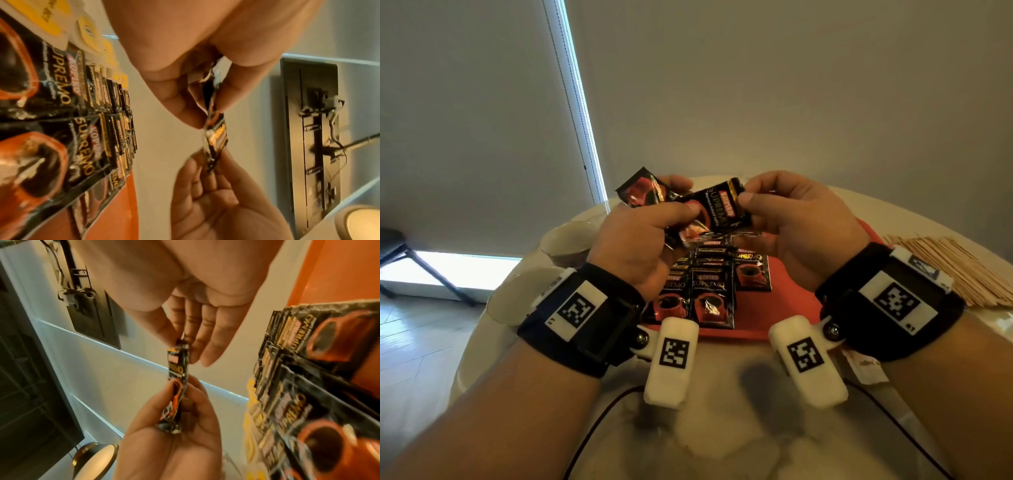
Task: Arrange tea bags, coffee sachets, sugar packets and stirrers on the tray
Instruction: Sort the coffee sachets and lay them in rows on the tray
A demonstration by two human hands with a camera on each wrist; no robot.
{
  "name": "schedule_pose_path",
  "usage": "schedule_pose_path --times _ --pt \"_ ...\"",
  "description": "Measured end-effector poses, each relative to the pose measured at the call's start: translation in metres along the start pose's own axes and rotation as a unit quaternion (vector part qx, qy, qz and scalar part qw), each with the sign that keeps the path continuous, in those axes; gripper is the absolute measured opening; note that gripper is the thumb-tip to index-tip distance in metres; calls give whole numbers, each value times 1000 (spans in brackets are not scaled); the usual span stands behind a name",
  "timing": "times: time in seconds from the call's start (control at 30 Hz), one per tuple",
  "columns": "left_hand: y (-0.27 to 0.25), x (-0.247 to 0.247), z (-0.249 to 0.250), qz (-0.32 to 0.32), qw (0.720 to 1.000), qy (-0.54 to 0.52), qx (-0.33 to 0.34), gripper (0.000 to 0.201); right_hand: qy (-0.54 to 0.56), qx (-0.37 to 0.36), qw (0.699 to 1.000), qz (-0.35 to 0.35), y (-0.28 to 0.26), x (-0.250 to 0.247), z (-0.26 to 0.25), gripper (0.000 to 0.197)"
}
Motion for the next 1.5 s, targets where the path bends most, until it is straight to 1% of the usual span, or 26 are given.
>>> schedule_pose_path --times 0.13,0.2,0.27,0.33,0.37,0.43,0.5,0.53,0.6,0.67,0.7,0.73,0.8,0.87,0.9,0.93,1.0,1.07,1.13,1.17,1.23,1.33,1.5 --pt "-10 23 -9 -72 993 91 -15 26 -62 -96 993 36 8 -16 -21 14" --pt "-13 28 -10 -101 986 132 -18 27 -75 -116 990 19 9 -17 -29 15" --pt "-16 31 -9 -116 979 166 -12 32 -31 -103 994 -28 9 -9 -34 18" --pt "-18 34 -8 -126 974 185 -5 37 35 -63 996 -57 9 -5 -33 23" --pt "-20 36 -8 -133 973 188 -4 40 45 -46 996 -60 10 -6 -31 26" --pt "-21 39 -9 -142 971 194 -5 47 8 -53 998 -46 11 -9 -31 24" --pt "-20 37 -11 -129 972 197 -6 48 -31 -76 996 -22 11 -12 -32 19" --pt "-18 35 -11 -116 975 189 -6 45 -27 -75 997 -8 11 -13 -30 18" --pt "-14 28 -10 -83 984 160 -2 37 4 -39 999 0 10 -13 -22 22" --pt "-11 22 -9 -59 988 139 2 36 -8 21 999 -42 6 -6 -11 27" --pt "-10 20 -8 -52 989 137 1 38 -25 41 997 -68 2 -2 -6 25" --pt "-9 19 -9 -46 989 138 -1 39 -36 51 995 -80 -1 0 -3 19" --pt "-8 18 -11 -37 989 140 -12 30 -41 60 996 -56 0 -5 1 9" --pt "-6 14 -11 -18 992 123 -20 15 -31 76 997 2 2 -20 7 8" --pt "-5 10 -11 -1 994 107 -22 12 -33 90 995 30 2 -30 13 9" --pt "-3 5 -10 18 996 88 -23 12 -47 112 991 55 0 -41 22 11" --pt "0 -3 -10 47 997 53 -31 17 -91 179 976 84 -10 -61 45 14" --pt "3 -6 -11 59 997 31 -41 23 -122 246 957 94 -22 -75 64 14" --pt "4 -9 -11 64 997 19 -47 35 -154 283 941 100 -31 -85 73 8" --pt "4 -9 -11 64 997 13 -49 40 -171 291 936 98 -34 -88 74 4" --pt "3 -10 -9 63 997 3 -49 44 -199 288 933 87 -34 -90 73 7" --pt "2 -11 -7 65 997 -5 -46 42 -221 282 932 62 -32 -83 71 8" --pt "2 -14 -7 77 996 -1 -49 45 -258 293 920 37 -28 -78 72 18"
Point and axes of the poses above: each hand's wrist, its own y-axis towards the middle knuckle, its own x-axis out of the palm, z = x × y, the point moved 9 cm from there along y, towards the middle knuckle, and after that the axes turned 11 degrees about -x, right-handed, at the moved point
